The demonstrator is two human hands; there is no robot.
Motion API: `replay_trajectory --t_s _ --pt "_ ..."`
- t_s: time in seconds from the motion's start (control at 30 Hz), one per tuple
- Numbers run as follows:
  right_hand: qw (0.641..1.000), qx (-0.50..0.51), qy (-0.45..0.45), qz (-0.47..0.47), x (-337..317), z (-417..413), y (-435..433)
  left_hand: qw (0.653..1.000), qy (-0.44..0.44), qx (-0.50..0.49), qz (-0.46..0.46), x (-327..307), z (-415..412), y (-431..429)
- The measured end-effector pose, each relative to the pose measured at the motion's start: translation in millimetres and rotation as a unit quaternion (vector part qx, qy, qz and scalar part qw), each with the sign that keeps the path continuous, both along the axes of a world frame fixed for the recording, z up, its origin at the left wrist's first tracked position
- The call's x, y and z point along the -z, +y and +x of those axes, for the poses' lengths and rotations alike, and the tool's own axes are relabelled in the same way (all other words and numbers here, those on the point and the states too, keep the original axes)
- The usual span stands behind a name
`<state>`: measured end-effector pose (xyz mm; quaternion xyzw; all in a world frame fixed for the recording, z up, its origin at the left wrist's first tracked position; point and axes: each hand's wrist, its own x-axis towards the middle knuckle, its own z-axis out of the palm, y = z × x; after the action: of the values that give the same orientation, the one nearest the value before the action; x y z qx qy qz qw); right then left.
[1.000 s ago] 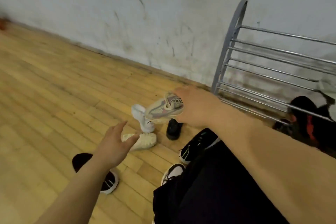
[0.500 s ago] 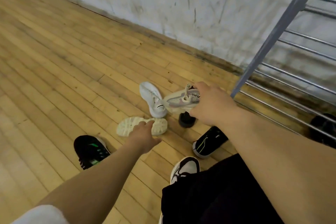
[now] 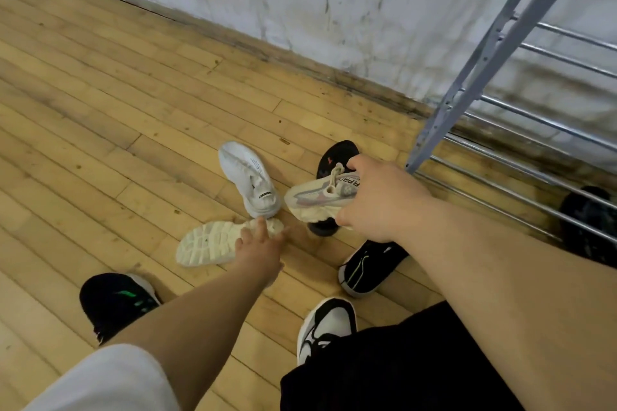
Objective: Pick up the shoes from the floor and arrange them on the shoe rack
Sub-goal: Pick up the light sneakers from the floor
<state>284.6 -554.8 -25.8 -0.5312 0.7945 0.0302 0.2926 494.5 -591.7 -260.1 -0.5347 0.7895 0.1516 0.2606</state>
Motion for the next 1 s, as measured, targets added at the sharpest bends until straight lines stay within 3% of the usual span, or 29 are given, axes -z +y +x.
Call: replay_trajectory --t_s 0.23,0.37,0.47,0.53,0.6,0.7,0.77,0.87,0.9,1.0 --pt "1.0 0.013 -0.016 0.01 -1.5 -2.0 3.9 0.998 0.054 -0.031 -0.008 -8.9 -1.7 8.4" --pt "0.999 0.022 -0.028 0.011 -6.0 0.4 5.2 0.981 0.178 -0.06 -0.048 -40.8 23.6 21.8" --pt "0.999 0.024 -0.034 0.01 -9.7 2.4 3.8 0.922 0.327 -0.149 -0.141 -81.6 50.2 42.8" --pt "0.999 0.016 -0.033 0.006 -13.9 5.4 4.1 0.868 0.382 -0.262 -0.18 -105.4 68.5 61.4" --pt "0.999 0.007 -0.034 0.003 -17.8 9.4 5.9 0.82 0.39 -0.362 -0.211 -120.4 82.8 80.9" --pt "0.999 -0.007 -0.034 0.002 -23.2 16.1 10.4 0.795 0.364 -0.43 -0.226 -128.6 98.9 100.3" --pt "0.999 -0.017 -0.038 0.003 -25.8 20.4 13.4 0.8 0.336 -0.464 -0.177 -132.9 110.0 102.6" --pt "0.998 -0.03 -0.049 -0.006 -31.3 25.4 17.0 0.829 0.276 -0.486 -0.025 -138.5 132.1 99.9" --pt "0.998 -0.034 -0.056 -0.012 -34.4 26.6 18.2 0.813 0.289 -0.504 0.039 -141.7 137.7 100.9" --pt "0.995 -0.037 -0.077 -0.041 -46.3 31.4 21.0 0.683 0.397 -0.595 0.148 -158.9 145.7 109.7"
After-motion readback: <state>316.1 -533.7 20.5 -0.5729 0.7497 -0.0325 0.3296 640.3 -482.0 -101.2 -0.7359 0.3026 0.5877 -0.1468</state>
